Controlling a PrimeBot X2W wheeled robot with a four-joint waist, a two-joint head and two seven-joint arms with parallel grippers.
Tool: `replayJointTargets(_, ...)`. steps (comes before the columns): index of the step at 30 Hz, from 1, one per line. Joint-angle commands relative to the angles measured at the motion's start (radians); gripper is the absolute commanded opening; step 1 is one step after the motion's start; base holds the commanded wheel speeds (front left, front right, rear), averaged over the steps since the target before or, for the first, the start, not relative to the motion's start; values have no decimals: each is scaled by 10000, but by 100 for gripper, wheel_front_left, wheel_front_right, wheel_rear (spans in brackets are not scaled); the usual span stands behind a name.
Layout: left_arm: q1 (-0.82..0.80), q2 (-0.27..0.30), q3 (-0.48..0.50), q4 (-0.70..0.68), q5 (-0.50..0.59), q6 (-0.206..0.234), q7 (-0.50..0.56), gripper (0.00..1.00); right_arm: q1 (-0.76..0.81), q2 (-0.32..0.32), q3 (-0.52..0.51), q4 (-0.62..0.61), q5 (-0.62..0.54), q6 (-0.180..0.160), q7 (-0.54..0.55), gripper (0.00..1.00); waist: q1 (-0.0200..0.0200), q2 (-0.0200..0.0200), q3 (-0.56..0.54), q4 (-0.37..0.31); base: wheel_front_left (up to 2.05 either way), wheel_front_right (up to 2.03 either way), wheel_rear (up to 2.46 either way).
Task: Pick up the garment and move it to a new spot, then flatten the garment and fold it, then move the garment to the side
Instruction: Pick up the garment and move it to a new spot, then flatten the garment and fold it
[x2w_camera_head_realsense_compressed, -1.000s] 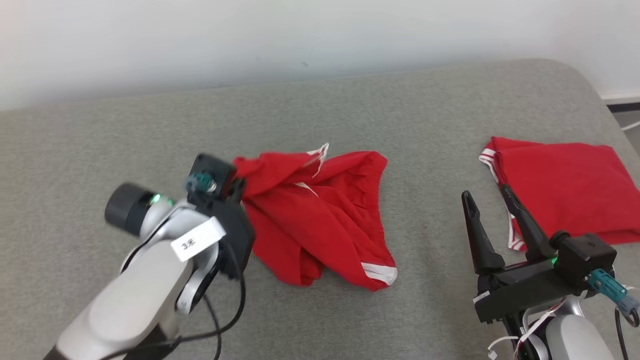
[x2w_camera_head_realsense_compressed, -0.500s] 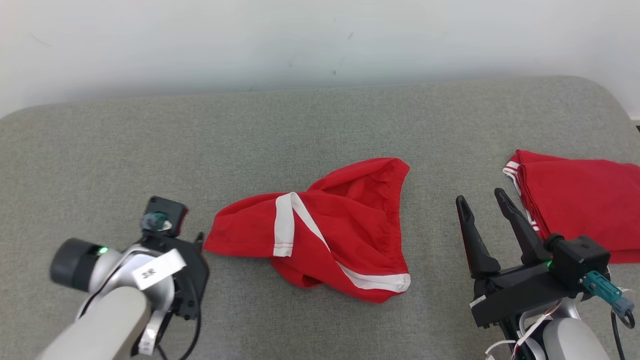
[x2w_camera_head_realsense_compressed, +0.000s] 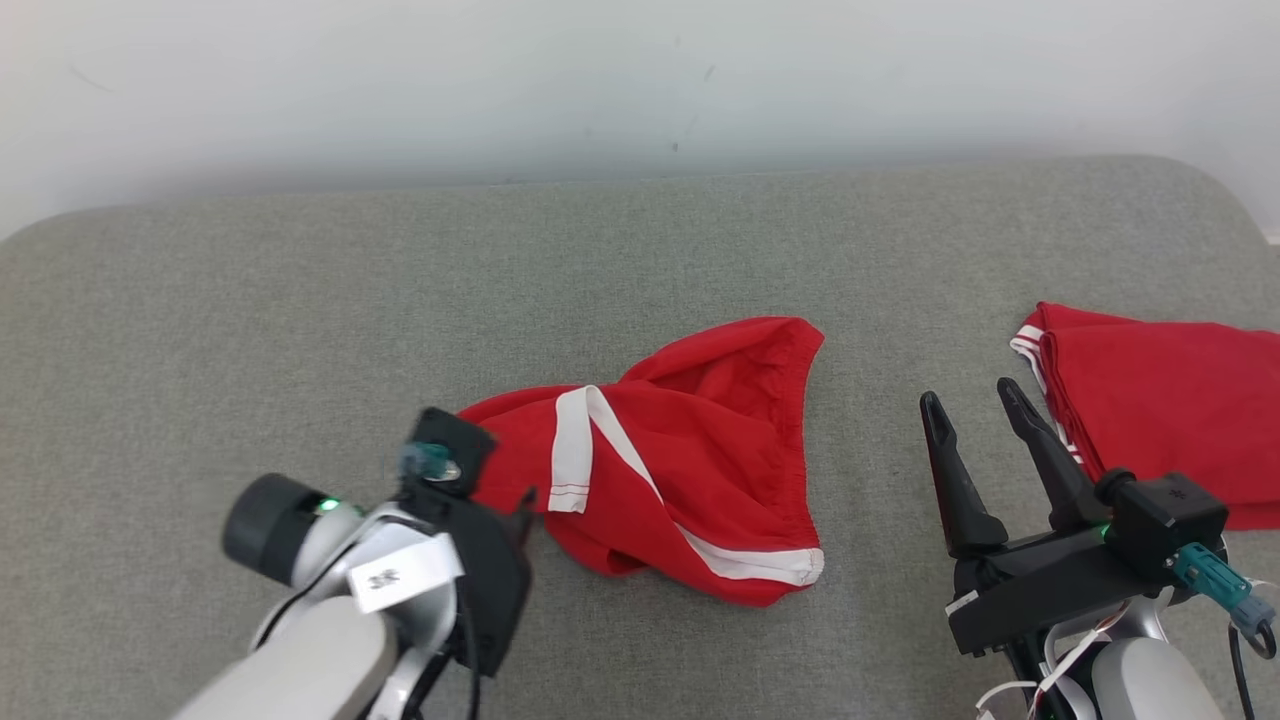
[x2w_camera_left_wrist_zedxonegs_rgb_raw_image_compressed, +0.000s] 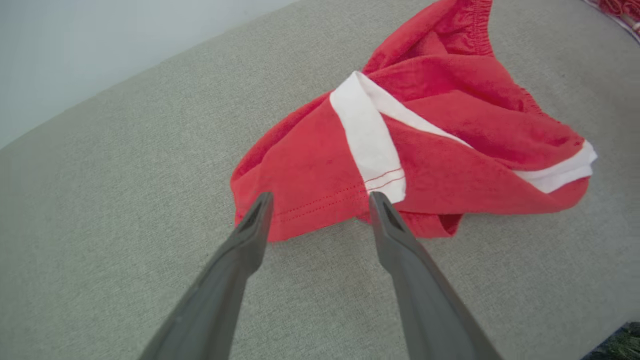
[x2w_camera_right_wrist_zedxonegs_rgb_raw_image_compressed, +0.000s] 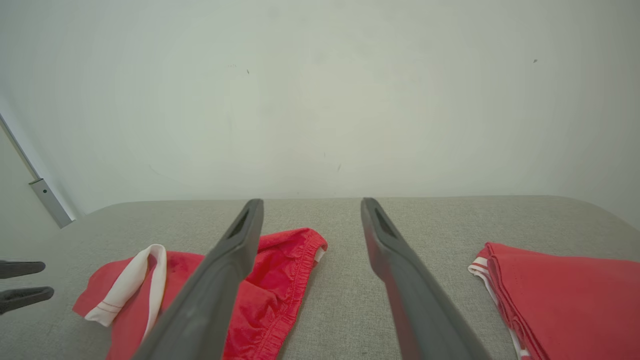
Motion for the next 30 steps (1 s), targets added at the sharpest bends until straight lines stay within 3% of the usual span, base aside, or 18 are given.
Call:
replayJointTargets(1,-197,-86,-191,-49,106,-82,241,100,-16,-33,16,10,-25,0,-27,100,0,0,11,-49,0,0,0)
replayJointTargets(11,-615,-664,-736,372,282,5,1190,100,-146,-33,69,128,172,0,-174,100,0,0,205,-514,0,0,0)
replayJointTargets(23,-836,-731,-886,815,307,38,1533,100,-274,-33,89,292,246,0,-374,100,0,0,430,-983,0,0,0)
replayJointTargets(24,-851,-706,-883,837,332,60,1534,36,-278,-33,85,301,252,0,-381,100,0,0,439,-996,0,0,0)
replayJointTargets(25,-849,-686,-888,856,334,58,1542,0,-282,-33,76,313,250,0,-403,100,0,0,447,-1005,0,0,0)
replayJointTargets(30,-826,-544,-907,1001,373,159,1638,0,-291,-33,44,345,264,0,-440,100,0,0,466,-994,0,0,0)
